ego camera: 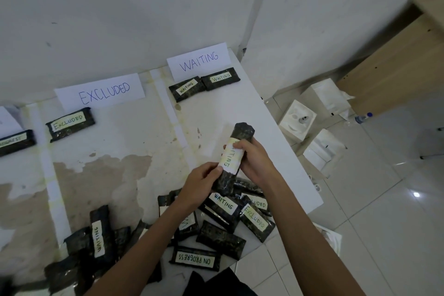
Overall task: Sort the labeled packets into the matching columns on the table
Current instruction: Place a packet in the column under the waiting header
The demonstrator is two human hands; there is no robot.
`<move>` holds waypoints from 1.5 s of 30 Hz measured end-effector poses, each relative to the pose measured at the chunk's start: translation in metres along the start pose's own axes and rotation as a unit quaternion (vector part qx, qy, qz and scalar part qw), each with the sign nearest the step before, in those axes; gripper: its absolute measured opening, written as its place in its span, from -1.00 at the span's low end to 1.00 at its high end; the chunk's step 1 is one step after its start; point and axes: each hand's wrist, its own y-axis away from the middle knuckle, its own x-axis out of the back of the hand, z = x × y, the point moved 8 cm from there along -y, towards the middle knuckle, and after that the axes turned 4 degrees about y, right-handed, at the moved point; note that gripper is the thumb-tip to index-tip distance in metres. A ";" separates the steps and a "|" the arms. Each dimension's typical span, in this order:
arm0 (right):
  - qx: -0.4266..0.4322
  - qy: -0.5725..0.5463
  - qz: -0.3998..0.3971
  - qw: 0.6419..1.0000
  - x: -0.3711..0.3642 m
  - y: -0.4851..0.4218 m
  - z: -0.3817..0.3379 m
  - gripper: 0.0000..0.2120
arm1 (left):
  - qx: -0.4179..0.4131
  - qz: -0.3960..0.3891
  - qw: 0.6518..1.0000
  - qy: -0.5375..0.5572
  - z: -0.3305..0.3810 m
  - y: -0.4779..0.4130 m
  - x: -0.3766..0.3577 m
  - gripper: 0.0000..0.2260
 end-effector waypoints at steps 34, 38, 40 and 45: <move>0.279 0.819 -0.014 0.501 -0.034 -0.114 -0.099 -0.48 | -0.044 0.188 0.974 -0.120 0.053 -0.121 0.090 -0.66; 0.286 0.816 0.014 0.502 -0.019 -0.151 -0.132 -0.53 | -0.159 0.147 0.886 -0.409 0.076 -0.151 0.076 -0.55; 0.282 0.812 0.020 0.511 -0.011 -0.168 -0.139 -0.54 | -0.169 0.135 0.862 -0.459 0.080 -0.165 0.069 -0.53; 0.275 0.795 0.012 0.540 0.003 -0.195 -0.139 -0.53 | -0.194 0.129 0.825 -0.514 0.080 -0.188 0.056 -0.52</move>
